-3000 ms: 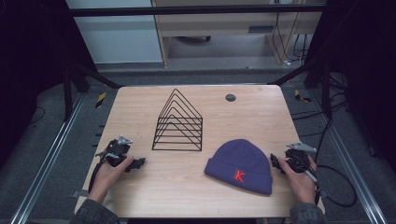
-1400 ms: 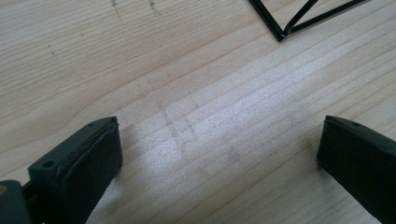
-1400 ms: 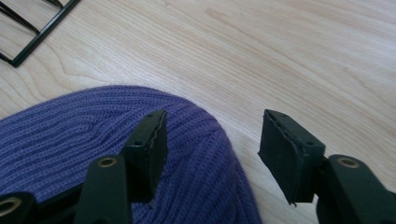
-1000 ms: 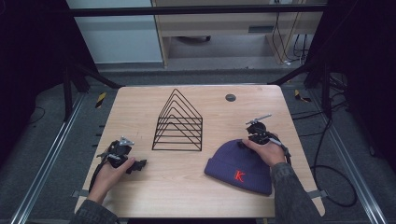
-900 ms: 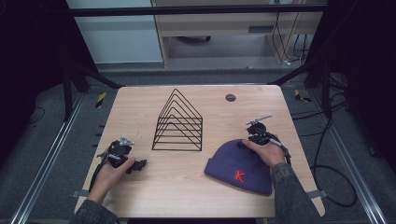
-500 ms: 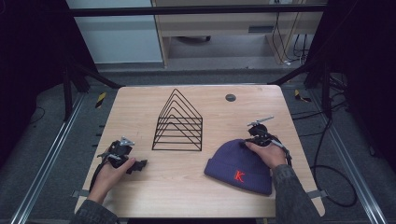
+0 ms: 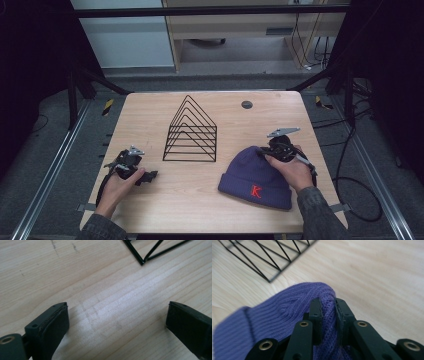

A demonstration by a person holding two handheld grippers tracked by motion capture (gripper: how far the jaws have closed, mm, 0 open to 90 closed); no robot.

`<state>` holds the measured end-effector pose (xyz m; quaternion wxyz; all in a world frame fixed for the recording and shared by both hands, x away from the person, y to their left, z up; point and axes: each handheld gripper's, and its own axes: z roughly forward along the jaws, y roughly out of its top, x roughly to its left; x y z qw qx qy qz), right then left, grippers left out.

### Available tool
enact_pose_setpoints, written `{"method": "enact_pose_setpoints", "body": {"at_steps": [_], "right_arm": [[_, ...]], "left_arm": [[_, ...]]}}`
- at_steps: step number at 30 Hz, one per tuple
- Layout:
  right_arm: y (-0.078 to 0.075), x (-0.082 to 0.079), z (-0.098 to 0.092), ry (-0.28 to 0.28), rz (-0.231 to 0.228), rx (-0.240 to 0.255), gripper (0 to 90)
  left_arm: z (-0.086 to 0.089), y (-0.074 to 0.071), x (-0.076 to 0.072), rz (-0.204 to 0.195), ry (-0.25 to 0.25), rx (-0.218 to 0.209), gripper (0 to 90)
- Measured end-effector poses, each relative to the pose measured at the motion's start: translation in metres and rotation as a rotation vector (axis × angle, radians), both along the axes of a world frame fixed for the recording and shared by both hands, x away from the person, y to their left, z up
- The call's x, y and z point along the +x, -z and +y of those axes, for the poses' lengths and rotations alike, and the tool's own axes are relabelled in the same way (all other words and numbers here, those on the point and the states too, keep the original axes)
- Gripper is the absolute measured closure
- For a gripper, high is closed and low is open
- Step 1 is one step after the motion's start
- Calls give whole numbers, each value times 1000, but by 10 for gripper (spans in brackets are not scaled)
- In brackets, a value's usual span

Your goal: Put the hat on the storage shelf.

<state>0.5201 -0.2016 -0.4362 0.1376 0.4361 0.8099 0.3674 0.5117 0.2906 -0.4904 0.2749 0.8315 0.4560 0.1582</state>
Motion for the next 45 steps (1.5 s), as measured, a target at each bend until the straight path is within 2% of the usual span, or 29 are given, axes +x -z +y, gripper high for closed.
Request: {"method": "enact_pose_setpoints", "body": {"at_steps": [2,6,12,13,14,16,19,23,27,28,32,33,35,37,38,39,41,42,43,44,45], "right_arm": [[-11,-9,0,-9,-29,29,777],[-28,-26,1,-50,-87,46,778],[-48,-44,3,-96,-137,76,781],[-48,-44,3,-96,-137,76,781],[-54,-50,5,-102,-150,87,783],[-60,-55,7,-114,-162,102,784],[-66,-59,11,-131,-182,100,784],[-74,-60,14,-148,-195,102,784],[-82,-56,16,-150,-203,99,784],[-84,-54,16,-149,-208,104,783],[-90,-49,20,-145,-217,116,783],[-93,-48,21,-145,-216,119,783],[-98,-46,24,-148,-226,120,783],[-104,-45,27,-150,-235,120,783],[-107,-44,29,-153,-239,121,783],[-107,-44,29,-153,-239,121,783],[-119,-41,32,-152,-251,128,783],[-119,-41,32,-152,-251,128,783],[-127,-40,34,-149,-263,129,783],[-127,-40,34,-149,-263,129,783],[-136,-38,36,-147,-277,133,783]], "left_arm": [[1,-4,-2,-19,5,-16,37],[1,-10,-5,-59,15,-47,41],[-1,-18,-9,-118,12,-94,48],[-1,-18,-9,-118,12,-94,48],[0,-21,-12,-141,1,-99,48],[0,-23,-13,-153,-4,-109,48],[-1,-28,-16,-182,1,-136,48],[0,-31,-18,-197,4,-148,48],[3,-33,-18,-209,-2,-159,48],[5,-36,-19,-212,0,-176,48],[4,-43,-22,-229,15,-191,53],[3,-45,-23,-238,19,-197,54],[1,-54,-25,-251,19,-248,55],[-2,-66,-25,-272,17,-272,55],[-4,-72,-25,-278,26,-274,55],[-4,-72,-25,-278,26,-274,55],[-8,-85,-26,-297,42,-287,55],[-10,-91,-26,-304,52,-285,55],[-15,-104,-25,-310,73,-271,55],[-15,-104,-25,-310,73,-271,54],[-20,-119,-24,-321,97,-269,54]]}}
